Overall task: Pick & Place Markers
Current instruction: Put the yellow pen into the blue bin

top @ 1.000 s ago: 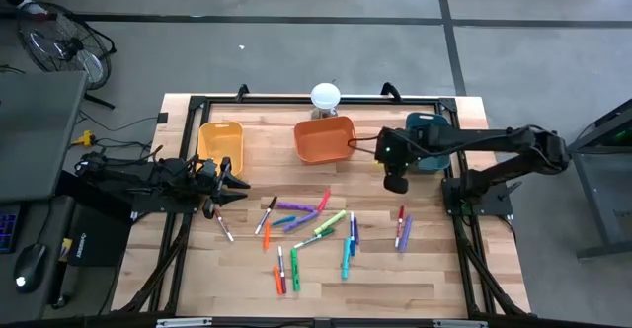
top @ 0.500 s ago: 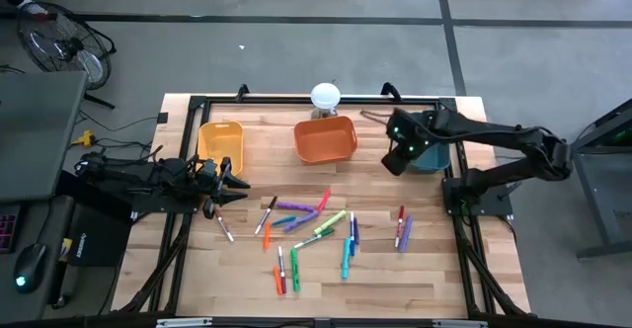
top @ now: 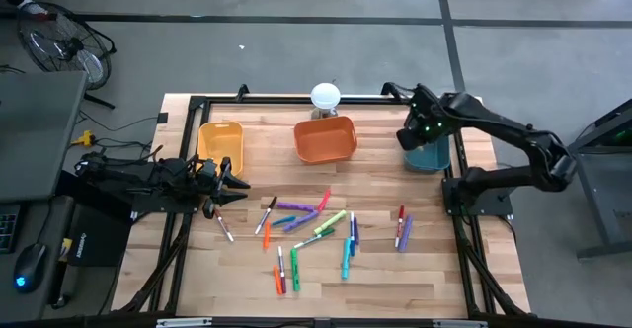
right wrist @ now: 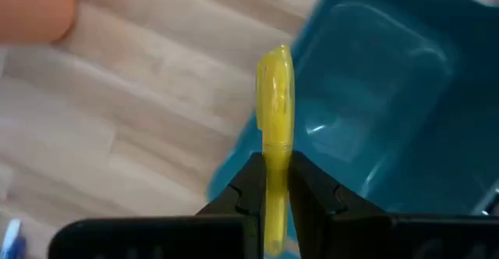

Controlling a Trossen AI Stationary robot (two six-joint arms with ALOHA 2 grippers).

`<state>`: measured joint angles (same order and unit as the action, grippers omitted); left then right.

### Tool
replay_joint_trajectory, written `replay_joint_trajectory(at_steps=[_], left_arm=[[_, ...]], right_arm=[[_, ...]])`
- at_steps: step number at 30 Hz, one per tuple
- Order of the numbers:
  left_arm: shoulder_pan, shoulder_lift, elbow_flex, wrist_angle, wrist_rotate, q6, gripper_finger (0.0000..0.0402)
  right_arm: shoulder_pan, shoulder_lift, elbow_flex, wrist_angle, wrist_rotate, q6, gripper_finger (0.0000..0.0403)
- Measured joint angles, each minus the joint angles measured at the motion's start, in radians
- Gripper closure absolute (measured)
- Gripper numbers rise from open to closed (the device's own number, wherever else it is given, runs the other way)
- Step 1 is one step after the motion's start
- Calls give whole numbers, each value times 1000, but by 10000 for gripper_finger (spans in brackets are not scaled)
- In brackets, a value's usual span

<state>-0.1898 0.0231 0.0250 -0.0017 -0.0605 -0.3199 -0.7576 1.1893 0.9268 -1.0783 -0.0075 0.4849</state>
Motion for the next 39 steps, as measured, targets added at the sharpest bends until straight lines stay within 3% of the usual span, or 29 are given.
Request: replay_joint_trajectory(at_steps=[5,13,19,33,39], left_arm=[[0,0,0,0,0,0,270],[0,0,0,0,0,0,270],[0,0,0,0,0,0,270],[0,0,0,0,0,0,270],[0,0,0,0,0,0,270]], right_arm=[[-57,0,-90,91,13,145,374],[-26,-23,-244,297,46,398,374],[0,-40,-339,342,114,536,374],[1,-38,-420,388,198,523,374],[1,-19,-421,382,200,472,343]])
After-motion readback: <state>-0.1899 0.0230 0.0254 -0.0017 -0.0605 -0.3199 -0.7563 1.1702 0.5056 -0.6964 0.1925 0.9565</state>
